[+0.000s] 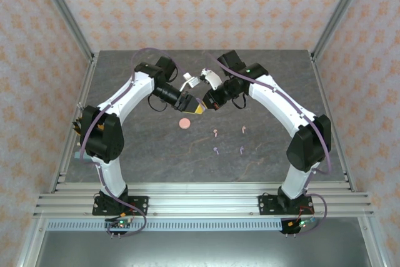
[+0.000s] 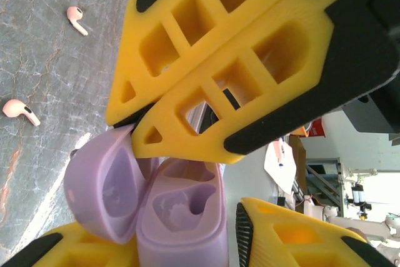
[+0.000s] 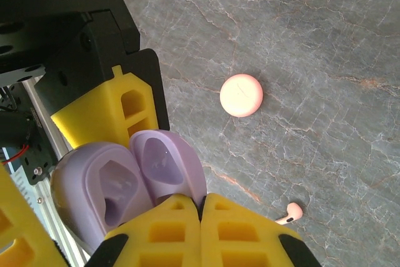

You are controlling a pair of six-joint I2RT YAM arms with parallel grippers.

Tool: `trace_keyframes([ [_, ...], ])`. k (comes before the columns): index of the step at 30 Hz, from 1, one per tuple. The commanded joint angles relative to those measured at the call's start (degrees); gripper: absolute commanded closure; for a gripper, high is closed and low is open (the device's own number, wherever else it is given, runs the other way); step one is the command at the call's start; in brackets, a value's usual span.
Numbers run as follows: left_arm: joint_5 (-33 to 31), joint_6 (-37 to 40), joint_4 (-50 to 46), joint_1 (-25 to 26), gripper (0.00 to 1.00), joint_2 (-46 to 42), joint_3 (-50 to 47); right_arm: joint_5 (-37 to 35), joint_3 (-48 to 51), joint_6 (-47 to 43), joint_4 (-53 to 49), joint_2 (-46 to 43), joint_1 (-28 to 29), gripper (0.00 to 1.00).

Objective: Insert wireless bluetooth earbuds into charging case

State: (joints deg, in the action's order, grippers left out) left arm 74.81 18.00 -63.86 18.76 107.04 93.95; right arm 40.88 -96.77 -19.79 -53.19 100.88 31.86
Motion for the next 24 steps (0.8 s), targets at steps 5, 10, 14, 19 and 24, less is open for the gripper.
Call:
trace_keyframes([
  [5, 1.21, -0.71, 0.18, 0.22, 0.68, 0.09, 1.41, -0.63, -1.71, -0.99, -0.87, -1.56, 0.48, 1.00],
  [10, 0.44, -2.49, 2.55, 0.22, 0.76, -0.38, 0.80, -0.72, -1.53, -0.78, -0.69, -1.65, 0.42, 1.00],
  [14, -0.85, -4.86, 5.71, 0.22, 0.86, -1.37, -0.14, -1.10, -1.34, -0.54, -0.29, -1.91, 0.48, 1.00],
  [19, -2.07, -6.50, 8.28, 0.22, 1.00, -2.60, -1.24, -2.52, -1.15, 0.25, 0.87, -2.61, 0.49, 1.00],
  [24, -2.47, -7.92, 10.10, 0.26, 0.94, -3.24, -1.75, -2.24, -1.05, 0.58, 1.59, -2.88, 0.49, 1.00],
])
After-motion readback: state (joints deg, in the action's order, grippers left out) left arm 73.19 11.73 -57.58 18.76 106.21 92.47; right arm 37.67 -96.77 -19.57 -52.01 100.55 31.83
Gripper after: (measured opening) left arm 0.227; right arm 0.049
